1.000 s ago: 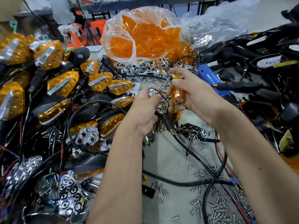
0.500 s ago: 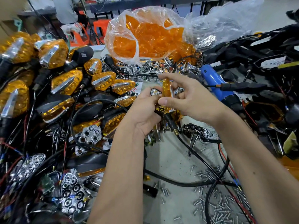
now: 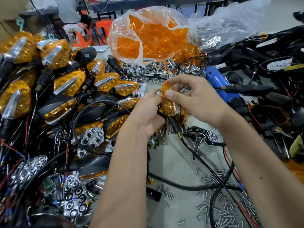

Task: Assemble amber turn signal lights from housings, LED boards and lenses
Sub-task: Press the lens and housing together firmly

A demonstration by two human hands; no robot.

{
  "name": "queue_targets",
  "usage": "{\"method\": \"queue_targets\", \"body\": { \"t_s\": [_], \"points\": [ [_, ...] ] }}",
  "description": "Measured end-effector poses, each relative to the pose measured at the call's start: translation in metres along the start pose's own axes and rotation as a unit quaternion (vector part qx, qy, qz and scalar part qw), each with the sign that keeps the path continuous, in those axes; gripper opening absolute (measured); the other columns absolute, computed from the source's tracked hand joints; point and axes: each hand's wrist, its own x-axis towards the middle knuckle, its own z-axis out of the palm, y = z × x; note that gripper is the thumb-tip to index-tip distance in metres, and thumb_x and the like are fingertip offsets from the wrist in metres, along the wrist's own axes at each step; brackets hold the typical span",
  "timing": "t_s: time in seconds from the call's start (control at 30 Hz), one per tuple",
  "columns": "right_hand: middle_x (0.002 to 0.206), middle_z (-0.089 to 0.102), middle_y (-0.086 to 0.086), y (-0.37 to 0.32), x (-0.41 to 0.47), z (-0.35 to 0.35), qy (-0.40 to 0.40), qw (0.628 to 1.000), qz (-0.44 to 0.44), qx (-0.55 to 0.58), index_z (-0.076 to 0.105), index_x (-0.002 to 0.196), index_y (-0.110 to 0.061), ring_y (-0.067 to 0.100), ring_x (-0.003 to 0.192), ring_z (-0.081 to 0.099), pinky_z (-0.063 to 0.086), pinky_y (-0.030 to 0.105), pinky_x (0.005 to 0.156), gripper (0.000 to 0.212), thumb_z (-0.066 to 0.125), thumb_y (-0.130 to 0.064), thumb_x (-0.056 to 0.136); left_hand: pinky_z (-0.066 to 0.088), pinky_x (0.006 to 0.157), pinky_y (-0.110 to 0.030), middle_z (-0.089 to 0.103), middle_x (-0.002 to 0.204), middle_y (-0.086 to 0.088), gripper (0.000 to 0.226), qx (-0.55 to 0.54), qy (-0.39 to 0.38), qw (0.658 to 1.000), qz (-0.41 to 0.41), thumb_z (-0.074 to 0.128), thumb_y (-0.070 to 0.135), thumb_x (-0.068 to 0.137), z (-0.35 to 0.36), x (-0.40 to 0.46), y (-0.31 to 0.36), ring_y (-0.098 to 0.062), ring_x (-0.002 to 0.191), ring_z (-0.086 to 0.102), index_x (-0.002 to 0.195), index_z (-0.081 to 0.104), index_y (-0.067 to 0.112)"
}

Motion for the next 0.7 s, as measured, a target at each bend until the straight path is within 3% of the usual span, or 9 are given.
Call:
{"method": "queue_targets", "body": {
  "t_s": [0.1, 0.23, 0.33, 0.5, 0.7],
  "points": [
    [0.089, 0.052, 0.004, -0.0012, -0.0005, 0.0016, 0.002, 1.000, -0.007, -0.021, 0.067, 0.120, -0.023, 0.017, 0.051, 0.040, 0.034, 0.019, 0.045, 0.026, 0.074, -0.028, 0.096, 0.062, 0.076, -0.049, 0.071, 0.093, -0.017, 0.030, -0.011, -0.007, 1.000, 0.000, 0.036, -0.005, 0.104, -0.0005, -0.0003, -0.0003, -0.025, 0.074, 0.073, 0.120, 0.061, 0.003],
    [0.082, 0.051, 0.001, -0.0038, -0.0016, 0.0022, 0.001, 0.998, -0.030, -0.060, 0.066, 0.117, -0.023, 0.012, 0.049, 0.039, 0.034, 0.016, 0.045, 0.023, 0.073, -0.029, 0.096, 0.052, 0.103, -0.059, 0.064, 0.115, -0.022, 0.031, -0.041, -0.013, 0.999, -0.028, 0.037, 0.008, 0.107, -0.0003, -0.0005, 0.0009, -0.033, 0.102, 0.066, 0.126, 0.060, 0.000],
    [0.080, 0.050, -0.001, -0.0042, -0.0013, 0.0036, -0.002, 0.996, -0.045, -0.083, 0.066, 0.114, -0.023, 0.007, 0.047, 0.038, 0.034, 0.016, 0.047, 0.021, 0.074, -0.027, 0.095, 0.056, 0.086, -0.041, 0.066, 0.094, -0.012, 0.026, -0.059, -0.041, 0.996, -0.052, 0.047, 0.019, 0.092, 0.0009, -0.0043, 0.0043, -0.025, 0.084, 0.067, 0.093, 0.070, 0.008],
    [0.089, 0.057, 0.013, -0.0022, -0.0001, 0.0077, 0.004, 0.991, -0.045, -0.125, 0.065, 0.113, -0.024, 0.005, 0.046, 0.040, 0.034, 0.016, 0.049, 0.023, 0.076, -0.026, 0.093, 0.050, 0.091, -0.042, 0.063, 0.108, -0.014, 0.053, -0.042, -0.040, 0.997, -0.050, 0.035, 0.048, 0.104, -0.0032, -0.0049, 0.0046, -0.030, 0.100, 0.063, 0.123, 0.061, 0.006],
    [0.085, 0.056, 0.005, 0.0005, -0.0013, 0.0083, 0.014, 0.987, -0.029, -0.155, 0.067, 0.116, -0.023, 0.004, 0.046, 0.043, 0.035, 0.014, 0.048, 0.027, 0.077, -0.031, 0.092, 0.054, 0.082, -0.038, 0.055, 0.109, -0.017, 0.048, -0.010, -0.036, 0.999, -0.036, 0.034, 0.052, 0.105, 0.0011, -0.0098, 0.0059, -0.029, 0.092, 0.063, 0.119, 0.054, 0.010]
  ]
}}
